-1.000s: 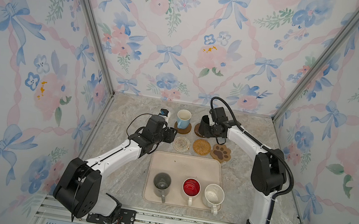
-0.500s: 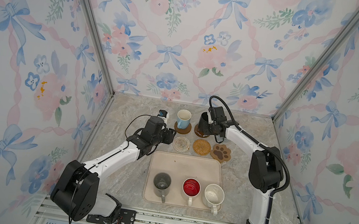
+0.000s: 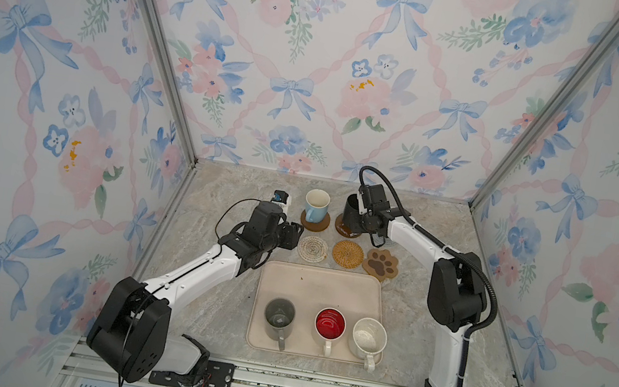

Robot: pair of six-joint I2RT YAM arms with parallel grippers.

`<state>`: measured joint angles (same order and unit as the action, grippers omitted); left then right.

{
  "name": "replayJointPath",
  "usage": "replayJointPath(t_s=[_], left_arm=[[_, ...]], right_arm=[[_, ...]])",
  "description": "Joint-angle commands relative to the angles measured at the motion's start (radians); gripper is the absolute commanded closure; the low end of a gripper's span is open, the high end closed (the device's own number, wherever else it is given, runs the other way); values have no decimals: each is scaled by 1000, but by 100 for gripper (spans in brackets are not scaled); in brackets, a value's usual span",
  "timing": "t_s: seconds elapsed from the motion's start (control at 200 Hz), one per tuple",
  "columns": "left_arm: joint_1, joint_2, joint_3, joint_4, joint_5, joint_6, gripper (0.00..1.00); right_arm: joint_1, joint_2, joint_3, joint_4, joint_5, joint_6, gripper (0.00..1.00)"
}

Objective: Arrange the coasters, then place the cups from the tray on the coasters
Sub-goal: 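Hold the black mug on the scratched coaster with the right gripper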

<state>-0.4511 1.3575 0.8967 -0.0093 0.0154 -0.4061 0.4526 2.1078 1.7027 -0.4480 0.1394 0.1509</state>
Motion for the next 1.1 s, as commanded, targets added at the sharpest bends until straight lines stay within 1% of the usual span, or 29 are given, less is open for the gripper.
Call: replayJointPath(t_s=[0.0, 0.47, 0.85, 0.945, 1.1], left_arm=[[5, -18, -18, -12, -9, -17, 45], [7, -19, -24, -12, -8, -20, 45], [11, -27, -31, -12, -4, -20, 45], [12, -26, -34, -12, -2, -19, 45], [12, -34, -36, -14, 0, -20, 45]], right_arm=[[-3, 14, 41, 80, 22, -12, 100], [6, 34, 54, 65, 19, -16, 100], [10, 23, 19, 61, -1, -26, 100], [10, 21, 9, 60, -8, -21, 91], [10, 16, -4, 58, -10, -17, 82]])
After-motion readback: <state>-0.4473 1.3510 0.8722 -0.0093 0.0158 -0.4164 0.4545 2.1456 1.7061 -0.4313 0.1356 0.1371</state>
